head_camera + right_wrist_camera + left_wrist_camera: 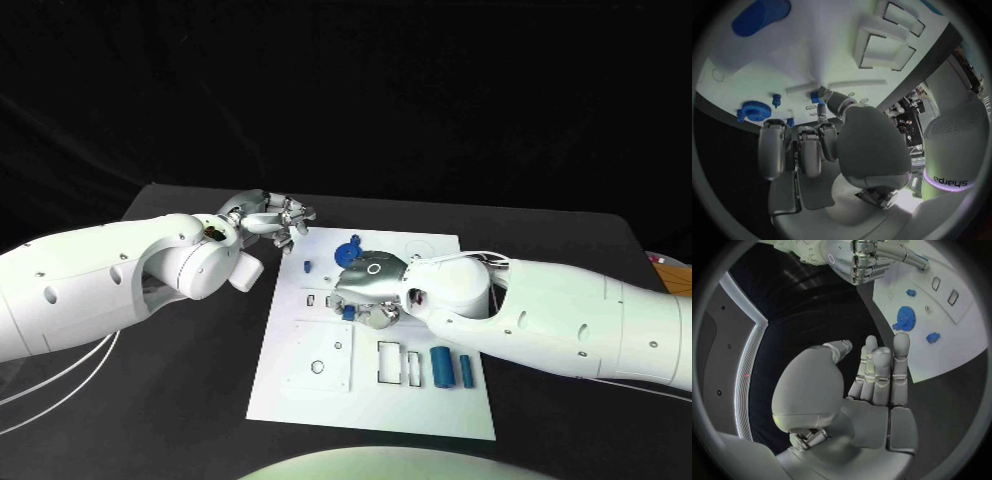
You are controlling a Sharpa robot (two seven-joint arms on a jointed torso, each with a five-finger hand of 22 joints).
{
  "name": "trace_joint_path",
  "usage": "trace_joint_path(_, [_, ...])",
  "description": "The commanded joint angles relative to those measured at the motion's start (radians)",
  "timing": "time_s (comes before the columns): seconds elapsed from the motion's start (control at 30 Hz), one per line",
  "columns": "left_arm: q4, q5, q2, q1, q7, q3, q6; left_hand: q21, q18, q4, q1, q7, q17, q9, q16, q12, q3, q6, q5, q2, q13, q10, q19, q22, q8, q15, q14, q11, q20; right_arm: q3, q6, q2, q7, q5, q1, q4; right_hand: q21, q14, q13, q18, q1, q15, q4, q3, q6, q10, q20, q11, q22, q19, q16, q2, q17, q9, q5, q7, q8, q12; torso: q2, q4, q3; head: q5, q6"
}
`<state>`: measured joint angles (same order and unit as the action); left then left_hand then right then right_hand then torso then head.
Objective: Assemble the parts on the task board
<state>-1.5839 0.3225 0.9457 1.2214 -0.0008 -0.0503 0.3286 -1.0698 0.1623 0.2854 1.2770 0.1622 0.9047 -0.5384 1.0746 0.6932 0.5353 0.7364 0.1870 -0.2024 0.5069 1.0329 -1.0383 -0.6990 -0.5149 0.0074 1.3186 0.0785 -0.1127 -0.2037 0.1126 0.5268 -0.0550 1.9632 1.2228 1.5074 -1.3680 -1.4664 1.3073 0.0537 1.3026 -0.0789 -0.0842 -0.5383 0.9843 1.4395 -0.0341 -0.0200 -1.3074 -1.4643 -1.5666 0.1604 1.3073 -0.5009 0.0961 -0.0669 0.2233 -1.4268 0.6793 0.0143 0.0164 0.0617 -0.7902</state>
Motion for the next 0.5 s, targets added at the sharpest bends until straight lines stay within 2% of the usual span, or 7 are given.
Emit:
trace_joint_path(0.03, [-0.001, 0.0, -0.002, 0.001, 0.0, 0.001, -0.017, -0.006, 0.004, -0.001, 0.01, 0.002, 0.001, 0.001, 0.003, 0.003, -0.001, -0.006, -0.003, -0.004, -0.001, -0.005, -0.008, -0.001, -0.005, 0.002, 0.008, 0.002, 0.001, 0.0, 0.006, -0.001, -0.011, 0.014, -0.001, 0.002, -0.005, -0.104, 0.118, -0.013, -0.002, -0.008, 0.003, -0.001, 0.009, 0.006, 0.008, 0.003, -0.193, -0.026, -0.004, -0.009, 0.263, -0.005, -0.004, -0.002, 0.005, -0.004, -0.001, -0.0006, 0.0001, 0.001, -0.001])
trace_joint_path(0.33, [-0.001, 0.002, -0.002, 0.001, -0.004, 0.001, -0.017, -0.007, 0.004, -0.001, 0.012, 0.002, 0.003, 0.001, 0.006, 0.003, -0.001, -0.006, -0.003, -0.002, -0.002, -0.005, -0.009, -0.003, -0.006, 0.002, 0.009, 0.002, 0.001, 0.0, 0.012, 0.001, -0.001, 0.011, -0.001, 0.002, -0.007, -0.104, 0.12, -0.013, -0.017, -0.006, 0.013, 0.006, 0.02, 0.008, 0.007, 0.01, -0.195, -0.028, -0.004, -0.012, 0.263, -0.008, -0.001, -0.004, 0.008, -0.005, -0.001, -0.0007, -0.0003, 0.0, 0.0])
trace_joint_path(0.5, [0.001, 0.002, -0.002, 0.001, -0.005, 0.001, -0.017, -0.009, 0.003, -0.001, 0.015, 0.002, 0.006, 0.002, 0.008, 0.004, 0.0, -0.006, -0.003, -0.001, -0.002, -0.005, -0.012, -0.006, -0.006, 0.002, 0.011, 0.001, 0.001, 0.0, 0.045, 0.004, 0.006, -0.003, -0.002, 0.004, -0.012, -0.104, 0.123, -0.015, -0.06, 0.004, 0.058, 0.024, 0.033, 0.01, -0.001, 0.022, -0.198, -0.031, -0.004, -0.027, 0.263, -0.012, 0.063, -0.007, 0.006, -0.008, -0.001, -0.0007, -0.0006, 0.0, 0.002])
